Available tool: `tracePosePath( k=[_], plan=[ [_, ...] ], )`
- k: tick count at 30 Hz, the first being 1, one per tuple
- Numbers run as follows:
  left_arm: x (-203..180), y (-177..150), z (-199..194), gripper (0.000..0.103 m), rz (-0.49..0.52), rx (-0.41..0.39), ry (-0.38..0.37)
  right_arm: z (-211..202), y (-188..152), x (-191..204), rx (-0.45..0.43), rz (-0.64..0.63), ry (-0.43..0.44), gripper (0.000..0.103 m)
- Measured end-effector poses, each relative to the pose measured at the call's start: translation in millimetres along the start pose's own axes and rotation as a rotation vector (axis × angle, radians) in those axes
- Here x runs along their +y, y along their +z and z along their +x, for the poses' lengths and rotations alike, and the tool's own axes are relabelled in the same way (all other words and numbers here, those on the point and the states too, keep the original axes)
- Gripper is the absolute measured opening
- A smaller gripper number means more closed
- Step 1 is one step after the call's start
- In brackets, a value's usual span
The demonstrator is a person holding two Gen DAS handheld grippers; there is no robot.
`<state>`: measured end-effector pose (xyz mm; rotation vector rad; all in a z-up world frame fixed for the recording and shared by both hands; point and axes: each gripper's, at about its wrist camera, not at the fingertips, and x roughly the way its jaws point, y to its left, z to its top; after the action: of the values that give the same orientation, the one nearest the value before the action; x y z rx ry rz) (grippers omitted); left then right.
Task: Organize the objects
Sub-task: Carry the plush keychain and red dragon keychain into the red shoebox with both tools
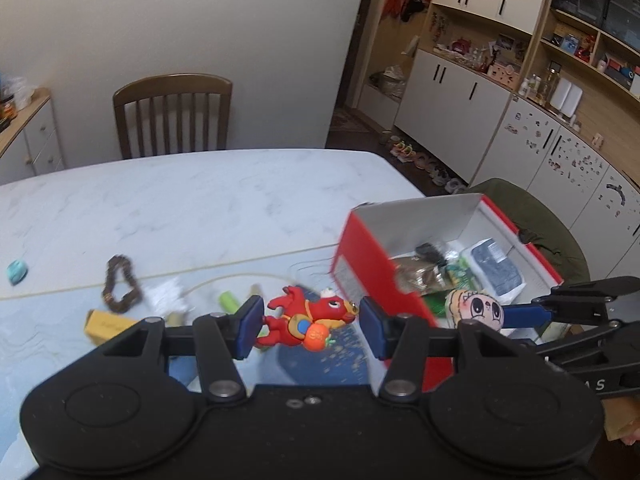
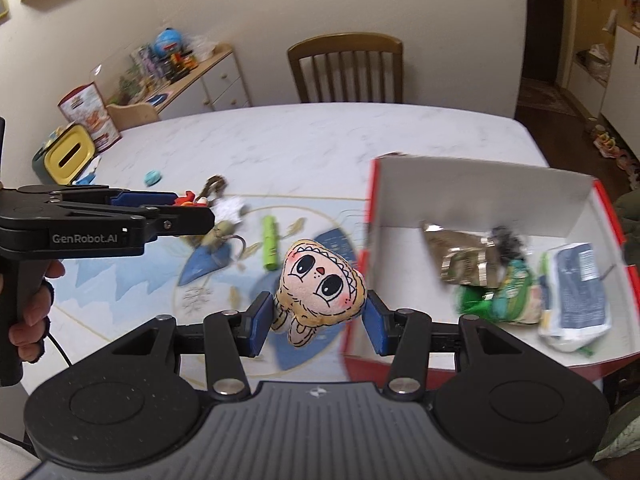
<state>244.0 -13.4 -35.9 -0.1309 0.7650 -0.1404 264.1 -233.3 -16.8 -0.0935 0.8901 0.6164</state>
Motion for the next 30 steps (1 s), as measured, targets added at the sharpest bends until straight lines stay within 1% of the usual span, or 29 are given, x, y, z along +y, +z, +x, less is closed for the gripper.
tracePosePath(
  k=[10,13,16,25,30],
  plan=[
    [-62,26,21,0.051,0.048,-0.008,-0.057,-14,4,-60,-0.012,0.012,-0.044,0.048],
    [-81,30,31,0.051,0.076,-0.011,-0.063,-16,5,-79,-0.011,0.021,-0.050,0.048],
    [-98,32,41,0.051,0.099,-0.017,-0.053,-16,7,-99,-0.004,0.040,-0.051,0.048],
    [-131,31,82,0.051,0.116,0.030,-0.036,-6,14,-152,0.006,0.037,-0.097,0.048],
    [-142,25,107,0.051,0.121,0.086,-0.015,10,17,-174,0.032,0.013,-0.106,0.048]
  ],
)
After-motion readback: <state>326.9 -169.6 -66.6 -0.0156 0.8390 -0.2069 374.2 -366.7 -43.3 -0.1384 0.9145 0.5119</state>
